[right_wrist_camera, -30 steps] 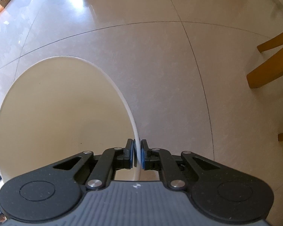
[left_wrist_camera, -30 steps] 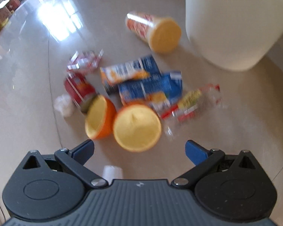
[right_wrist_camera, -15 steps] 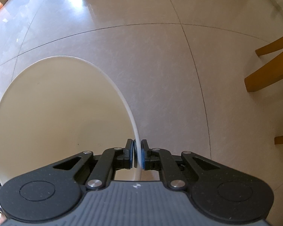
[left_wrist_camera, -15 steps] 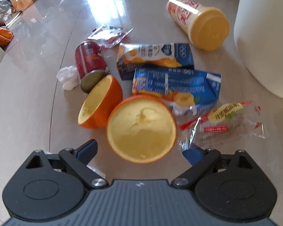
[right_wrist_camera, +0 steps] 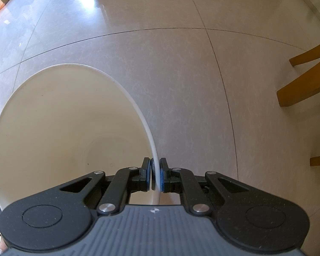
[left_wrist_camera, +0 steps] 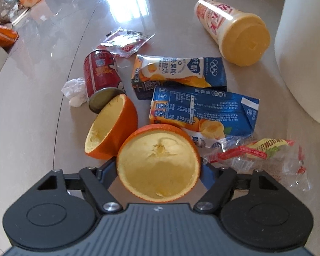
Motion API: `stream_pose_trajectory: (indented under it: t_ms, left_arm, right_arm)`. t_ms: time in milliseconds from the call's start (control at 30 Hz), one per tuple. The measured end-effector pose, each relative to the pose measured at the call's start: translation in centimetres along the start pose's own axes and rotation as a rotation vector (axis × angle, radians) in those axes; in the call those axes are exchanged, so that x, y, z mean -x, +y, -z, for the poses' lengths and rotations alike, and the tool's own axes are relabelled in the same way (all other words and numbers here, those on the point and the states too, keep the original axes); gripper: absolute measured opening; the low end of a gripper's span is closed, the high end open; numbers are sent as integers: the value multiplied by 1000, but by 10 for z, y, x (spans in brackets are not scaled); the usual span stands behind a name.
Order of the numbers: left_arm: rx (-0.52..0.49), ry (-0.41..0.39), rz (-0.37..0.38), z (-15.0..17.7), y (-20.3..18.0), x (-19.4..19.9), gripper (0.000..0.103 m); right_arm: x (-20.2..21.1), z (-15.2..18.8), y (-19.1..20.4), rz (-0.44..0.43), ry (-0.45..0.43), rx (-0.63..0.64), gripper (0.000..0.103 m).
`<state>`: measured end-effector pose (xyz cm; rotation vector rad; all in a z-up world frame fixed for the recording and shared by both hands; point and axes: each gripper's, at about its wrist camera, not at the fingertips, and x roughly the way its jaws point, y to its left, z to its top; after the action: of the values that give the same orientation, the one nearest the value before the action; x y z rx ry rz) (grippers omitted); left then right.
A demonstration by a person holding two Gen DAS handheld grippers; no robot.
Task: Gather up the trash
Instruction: 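Grasp the orange peel half with the left tool while right tool holds bin, then carry the orange peel over the bin and open the left tool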
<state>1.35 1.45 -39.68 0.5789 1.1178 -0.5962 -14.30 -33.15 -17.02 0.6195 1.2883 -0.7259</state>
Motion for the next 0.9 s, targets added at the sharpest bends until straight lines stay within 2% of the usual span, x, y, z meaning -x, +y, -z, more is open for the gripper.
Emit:
stream_pose_trajectory:
  t_ms: [200, 500, 600, 900]
  left_arm:
    - [40, 65, 48, -5, 11, 1, 74]
    - [-98, 163, 95, -16, 12, 14, 73]
    - [-148, 170, 97, -21, 15, 26, 73]
    - [-164, 165, 135, -50, 36, 79, 72]
  right_arm:
    - [0, -2, 0, 0, 9, 1, 11]
    - [-2, -6, -5, -20, 26, -4, 10]
    - [-2, -8, -7, -31, 33, -1, 10]
    - [2, -6, -11, -40, 20, -2, 10]
